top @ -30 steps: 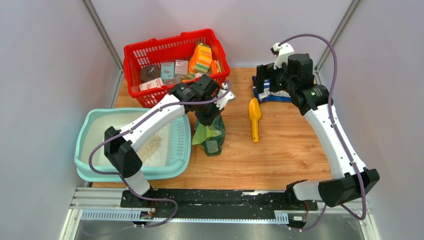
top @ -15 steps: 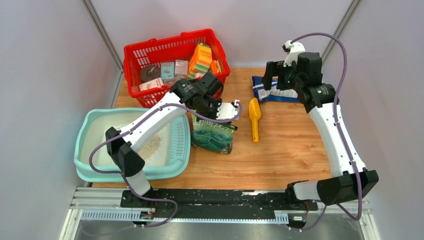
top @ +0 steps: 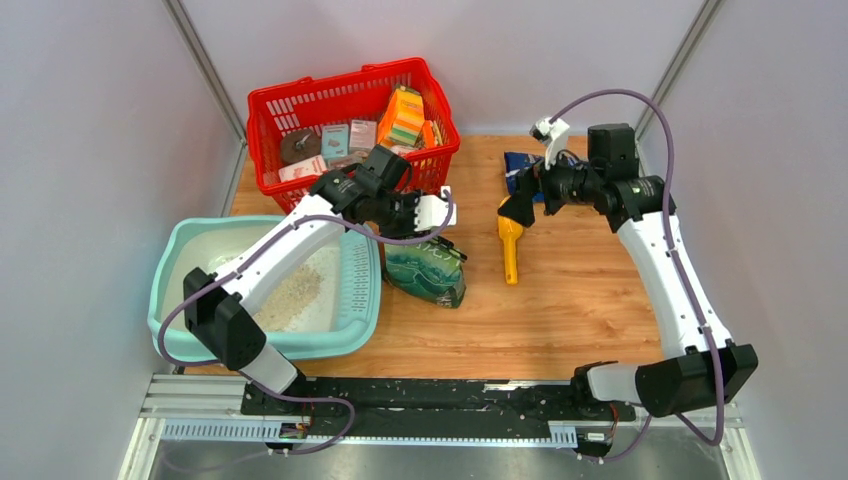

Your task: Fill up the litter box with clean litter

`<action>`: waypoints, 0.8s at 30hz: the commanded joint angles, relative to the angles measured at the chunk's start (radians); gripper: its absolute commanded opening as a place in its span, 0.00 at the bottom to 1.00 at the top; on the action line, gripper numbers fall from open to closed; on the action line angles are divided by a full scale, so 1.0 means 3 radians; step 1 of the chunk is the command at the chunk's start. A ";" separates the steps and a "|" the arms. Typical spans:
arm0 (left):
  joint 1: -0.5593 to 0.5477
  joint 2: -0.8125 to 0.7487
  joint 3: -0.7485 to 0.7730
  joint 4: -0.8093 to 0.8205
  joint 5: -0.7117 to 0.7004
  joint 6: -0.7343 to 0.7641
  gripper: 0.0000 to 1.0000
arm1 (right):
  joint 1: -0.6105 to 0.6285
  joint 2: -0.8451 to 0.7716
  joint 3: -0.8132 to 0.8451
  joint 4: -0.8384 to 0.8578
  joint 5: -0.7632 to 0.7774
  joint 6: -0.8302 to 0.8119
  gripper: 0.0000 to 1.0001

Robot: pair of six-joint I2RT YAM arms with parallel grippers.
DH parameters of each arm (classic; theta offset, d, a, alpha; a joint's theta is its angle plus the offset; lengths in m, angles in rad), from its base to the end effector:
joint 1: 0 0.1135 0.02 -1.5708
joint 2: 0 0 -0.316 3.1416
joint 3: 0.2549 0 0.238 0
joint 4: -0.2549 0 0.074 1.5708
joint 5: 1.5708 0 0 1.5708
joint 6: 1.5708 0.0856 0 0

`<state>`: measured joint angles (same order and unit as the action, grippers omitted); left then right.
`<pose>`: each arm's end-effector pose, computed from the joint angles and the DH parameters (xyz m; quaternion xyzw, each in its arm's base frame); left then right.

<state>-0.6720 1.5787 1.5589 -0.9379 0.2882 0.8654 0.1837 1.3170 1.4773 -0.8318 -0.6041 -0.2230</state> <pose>0.2539 -0.2330 0.3573 0.6871 0.6481 -0.1074 0.3105 0.2581 0.0974 0.4255 -0.3003 0.8160 0.2597 0.4202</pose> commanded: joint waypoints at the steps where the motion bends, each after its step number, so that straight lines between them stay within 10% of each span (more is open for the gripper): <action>1: 0.0036 -0.0175 -0.0160 0.0299 0.0460 0.0097 0.46 | 0.0103 -0.0187 -0.0184 -0.0362 -0.1024 -0.0637 1.00; 6: 0.0194 -0.0256 -0.0180 0.0507 0.0818 -0.0275 0.49 | 0.0609 -0.0238 -0.0276 -0.0383 -0.0667 -0.1072 1.00; 13: 0.0629 -0.0752 -0.0603 0.1219 0.1100 -0.1268 0.61 | 0.1304 -0.0346 -0.0772 0.0824 0.0433 -0.0316 0.97; 24: 0.0762 -0.1555 -0.0850 0.1082 0.0095 -0.2741 0.82 | 0.1796 0.0027 -0.0742 0.1203 0.1119 -0.0198 0.92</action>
<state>-0.4561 1.1519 1.2686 -0.6212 0.4843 0.2893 0.7029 1.2972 1.2419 -0.5621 -0.3588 -0.3119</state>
